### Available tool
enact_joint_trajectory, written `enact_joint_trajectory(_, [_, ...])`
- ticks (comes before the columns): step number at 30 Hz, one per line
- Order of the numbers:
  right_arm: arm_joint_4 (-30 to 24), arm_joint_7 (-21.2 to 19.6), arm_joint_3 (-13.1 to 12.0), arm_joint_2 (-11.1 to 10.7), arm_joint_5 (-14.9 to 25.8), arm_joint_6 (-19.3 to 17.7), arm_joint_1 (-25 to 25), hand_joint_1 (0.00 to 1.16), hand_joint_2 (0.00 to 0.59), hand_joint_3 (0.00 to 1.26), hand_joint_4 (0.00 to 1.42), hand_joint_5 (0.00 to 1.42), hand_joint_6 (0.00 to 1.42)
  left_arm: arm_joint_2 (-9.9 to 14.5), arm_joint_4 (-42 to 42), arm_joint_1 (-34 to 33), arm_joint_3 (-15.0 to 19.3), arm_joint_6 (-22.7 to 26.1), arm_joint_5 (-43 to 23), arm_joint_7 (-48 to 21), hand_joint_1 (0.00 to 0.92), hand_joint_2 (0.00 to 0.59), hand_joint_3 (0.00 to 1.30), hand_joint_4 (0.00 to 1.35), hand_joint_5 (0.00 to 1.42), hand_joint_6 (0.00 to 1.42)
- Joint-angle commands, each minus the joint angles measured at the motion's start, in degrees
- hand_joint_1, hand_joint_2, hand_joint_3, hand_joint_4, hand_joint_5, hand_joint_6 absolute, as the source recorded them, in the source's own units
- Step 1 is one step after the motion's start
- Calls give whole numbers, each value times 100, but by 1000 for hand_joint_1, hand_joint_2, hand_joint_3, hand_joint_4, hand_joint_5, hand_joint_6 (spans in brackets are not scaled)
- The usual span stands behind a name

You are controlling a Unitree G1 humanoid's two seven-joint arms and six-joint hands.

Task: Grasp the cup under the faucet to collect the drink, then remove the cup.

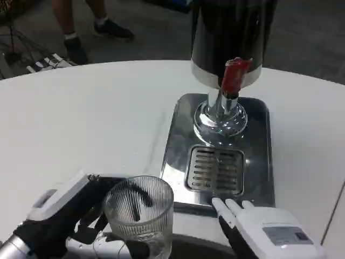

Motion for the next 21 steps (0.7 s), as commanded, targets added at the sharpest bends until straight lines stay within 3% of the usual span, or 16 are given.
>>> enact_joint_trajectory(1, [-63, 88, -5, 54, -18, -55, 28, 326, 406, 4, 0, 0, 33, -24, -23, 30, 9, -146, -151, -6, 537, 0, 1057, 1176, 1235, 1424])
enact_joint_trajectory(13, [-44, 76, -89, 100, -5, -31, -40, 326, 407, 4, 0, 0, 40, -96, 44, -48, 8, -117, -108, 55, 537, 0, 1057, 1176, 1236, 1424])
enact_joint_trajectory(21, [97, -243, -311, 252, 102, 72, -267, 305, 405, 15, 0, 0, 61, -364, 237, -387, 14, 78, 69, 226, 537, 0, 1057, 1176, 1236, 1424])
